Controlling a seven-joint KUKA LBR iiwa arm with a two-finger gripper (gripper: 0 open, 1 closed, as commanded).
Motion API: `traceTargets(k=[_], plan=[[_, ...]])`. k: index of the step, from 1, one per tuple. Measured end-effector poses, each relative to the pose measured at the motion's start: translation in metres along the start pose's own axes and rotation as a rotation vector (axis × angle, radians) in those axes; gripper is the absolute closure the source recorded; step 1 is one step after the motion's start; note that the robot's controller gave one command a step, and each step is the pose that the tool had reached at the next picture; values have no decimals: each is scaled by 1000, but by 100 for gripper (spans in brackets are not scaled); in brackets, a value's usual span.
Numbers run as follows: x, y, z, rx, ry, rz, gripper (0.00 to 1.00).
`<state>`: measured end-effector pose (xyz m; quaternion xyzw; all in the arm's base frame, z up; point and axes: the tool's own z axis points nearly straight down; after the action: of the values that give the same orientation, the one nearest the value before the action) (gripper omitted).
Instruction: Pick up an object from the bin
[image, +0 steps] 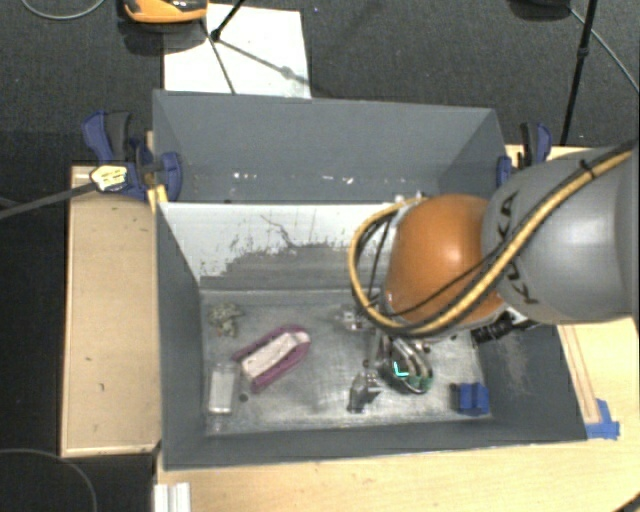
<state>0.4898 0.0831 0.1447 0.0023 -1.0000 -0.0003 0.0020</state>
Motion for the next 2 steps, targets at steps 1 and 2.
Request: traceTargets(k=[1,2], plan=[[-27,84,-11,-5,-9,39,0],[-59,101,77,1,-2,-3,0]])
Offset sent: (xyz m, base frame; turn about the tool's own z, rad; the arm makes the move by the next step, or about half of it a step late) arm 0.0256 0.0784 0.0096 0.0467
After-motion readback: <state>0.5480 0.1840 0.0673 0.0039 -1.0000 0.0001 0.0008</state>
